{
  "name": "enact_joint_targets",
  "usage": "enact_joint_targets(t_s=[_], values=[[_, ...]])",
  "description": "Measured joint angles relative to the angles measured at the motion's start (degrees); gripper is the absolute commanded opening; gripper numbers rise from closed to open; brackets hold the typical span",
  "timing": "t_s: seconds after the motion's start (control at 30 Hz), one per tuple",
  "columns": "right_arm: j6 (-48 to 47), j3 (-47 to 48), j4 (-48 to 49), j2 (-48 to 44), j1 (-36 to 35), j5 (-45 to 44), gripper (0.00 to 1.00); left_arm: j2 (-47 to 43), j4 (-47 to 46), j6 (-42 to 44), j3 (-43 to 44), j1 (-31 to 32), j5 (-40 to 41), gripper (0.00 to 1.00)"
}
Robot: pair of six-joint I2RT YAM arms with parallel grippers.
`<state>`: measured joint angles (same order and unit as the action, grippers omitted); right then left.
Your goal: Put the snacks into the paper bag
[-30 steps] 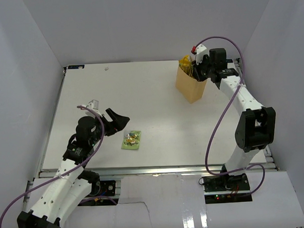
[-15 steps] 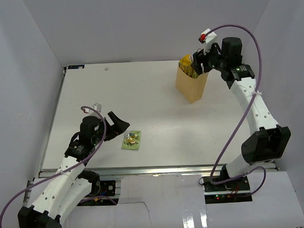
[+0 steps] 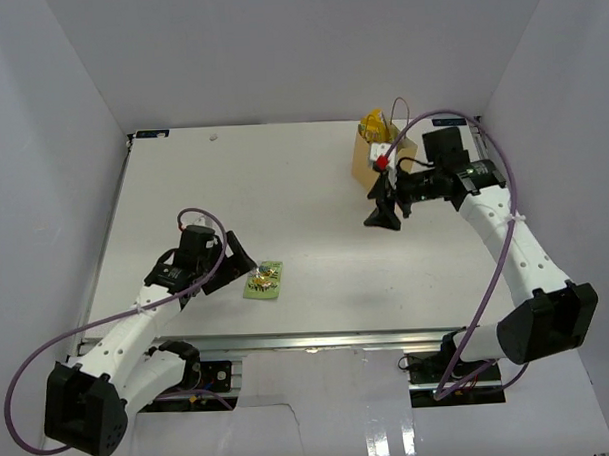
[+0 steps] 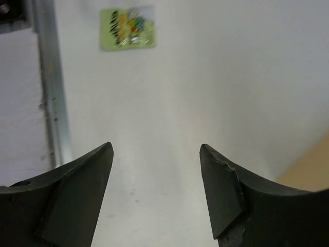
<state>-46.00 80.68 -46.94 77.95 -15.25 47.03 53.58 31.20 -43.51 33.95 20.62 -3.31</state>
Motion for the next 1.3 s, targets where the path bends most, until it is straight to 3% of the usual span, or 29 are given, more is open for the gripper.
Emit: enact_joint_targets(t_s=[0.17, 0.3, 0.63, 1.3], values=[[-1.44, -14.01, -4.61, -0.63, -1.33, 0.79, 0.74, 6.8, -0.22, 2.8, 1.18, 0.94, 0.9, 0.96], [-1.27, -18.14, -5.11, -1.99, -1.31, 0.7, 0.74, 8.81, -0.37, 4.83, 1.46, 1.38, 0.9, 0.96], [-0.5, -23.1, -3.48, -5.77, -1.29, 0.68, 0.74, 9.38, -1.68, 6.45, 1.46, 1.64, 0.31, 0.96], [0.7, -23.28, -2.03, -5.84, -1.29, 2.78, 0.74, 12.41, -2.01, 8.26, 1.46, 2.08, 0.72, 0.96]])
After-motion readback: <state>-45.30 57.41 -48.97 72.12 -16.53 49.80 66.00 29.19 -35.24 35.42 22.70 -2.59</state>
